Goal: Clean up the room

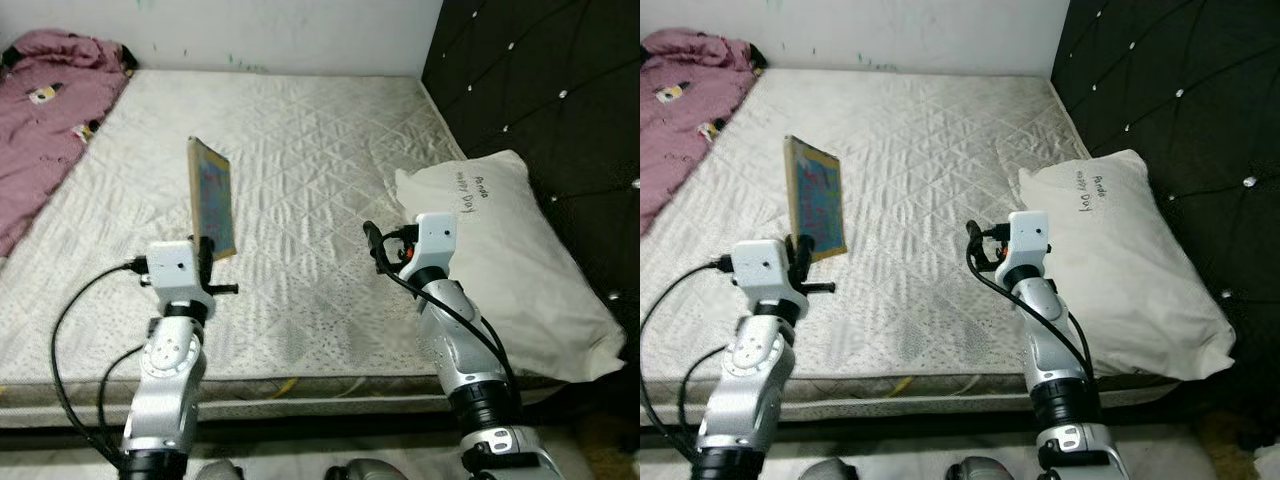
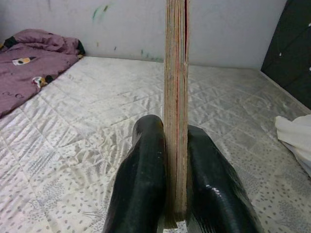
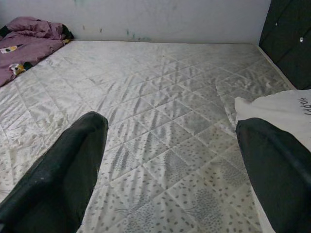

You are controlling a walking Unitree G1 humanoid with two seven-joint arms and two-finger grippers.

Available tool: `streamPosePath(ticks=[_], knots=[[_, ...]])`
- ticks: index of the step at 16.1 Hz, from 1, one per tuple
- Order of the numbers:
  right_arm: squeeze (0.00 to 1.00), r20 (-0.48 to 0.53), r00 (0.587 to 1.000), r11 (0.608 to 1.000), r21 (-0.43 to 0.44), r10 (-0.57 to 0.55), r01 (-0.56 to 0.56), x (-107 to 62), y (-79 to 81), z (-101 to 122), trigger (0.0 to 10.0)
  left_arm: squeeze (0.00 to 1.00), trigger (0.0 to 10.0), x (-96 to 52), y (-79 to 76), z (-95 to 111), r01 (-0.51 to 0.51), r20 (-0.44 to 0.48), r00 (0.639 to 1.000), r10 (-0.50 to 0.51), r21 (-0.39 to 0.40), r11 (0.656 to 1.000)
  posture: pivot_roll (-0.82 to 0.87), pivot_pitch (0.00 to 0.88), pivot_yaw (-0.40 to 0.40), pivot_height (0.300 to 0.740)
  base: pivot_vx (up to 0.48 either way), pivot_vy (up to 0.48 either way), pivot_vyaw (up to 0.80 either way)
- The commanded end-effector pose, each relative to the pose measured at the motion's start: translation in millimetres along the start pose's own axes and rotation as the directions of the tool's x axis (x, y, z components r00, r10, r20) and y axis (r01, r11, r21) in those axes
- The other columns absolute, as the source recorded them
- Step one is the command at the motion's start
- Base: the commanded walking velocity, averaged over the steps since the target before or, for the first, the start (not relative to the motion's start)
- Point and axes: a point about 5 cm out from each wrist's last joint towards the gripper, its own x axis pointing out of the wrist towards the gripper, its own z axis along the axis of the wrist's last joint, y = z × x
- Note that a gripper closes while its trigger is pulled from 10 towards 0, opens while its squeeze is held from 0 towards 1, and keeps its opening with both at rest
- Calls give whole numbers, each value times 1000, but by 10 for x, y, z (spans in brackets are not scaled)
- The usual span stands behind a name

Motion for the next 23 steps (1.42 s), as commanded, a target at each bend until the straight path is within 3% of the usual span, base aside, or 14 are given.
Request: streamPosePath(ticks=[1, 11, 14, 15, 17, 22, 23], knots=[[0, 16, 1000, 1000, -16, -4, 4, 13, -24, 67, 10000, 0, 10000, 24, -42, 143, 19, 61, 998, -19, 2, 1000, -82, 0, -34, 740, 0, -352, 0], [0, 15, 1000, 1000, -23, -1, 1, 16, -34, 73, 10000, 0, 10000, 22, -37, 140, 10, 60, 998, -10, -4, 1000, -83, 0, -40, 740, 0, -431, 0], [0, 15, 1000, 1000, -25, 3, -3, 21, -32, 81, 10000, 0, 10000, 32, 23, 113, -116, 20, 993, 115, 18, 993, -81, 0, -44, 740, 0, 0, 0], [0, 15, 1000, 1000, -26, 4, -4, 21, -32, 83, 10000, 0, 10000, 29, 33, 76, -95, -17, 995, 94, -29, 995, -81, 0, -46, 740, 0, 0, 0], [0, 15, 1000, 1000, -28, 4, -4, 21, -33, 82, 10000, 0, 10000, 6, 60, 85, -61, 28, 998, 63, -61, 996, -81, 0, -46, 740, 0, 0, 0], [0, 8, 1000, 1000, -21, 8, -8, 6, -29, 70, 10000, 0, 10000, -40, 120, 43, -96, 20, 995, 97, -58, 994, -82, 0, -47, 740, 0, 0, 0], [0, 4, 1000, 1000, -18, 7, -7, 0, -31, 64, 10000, 0, 10000, -53, 78, 8, -88, -20, 996, 86, -91, 992, -80, 0, -49, 740, 0, 0, 0]])
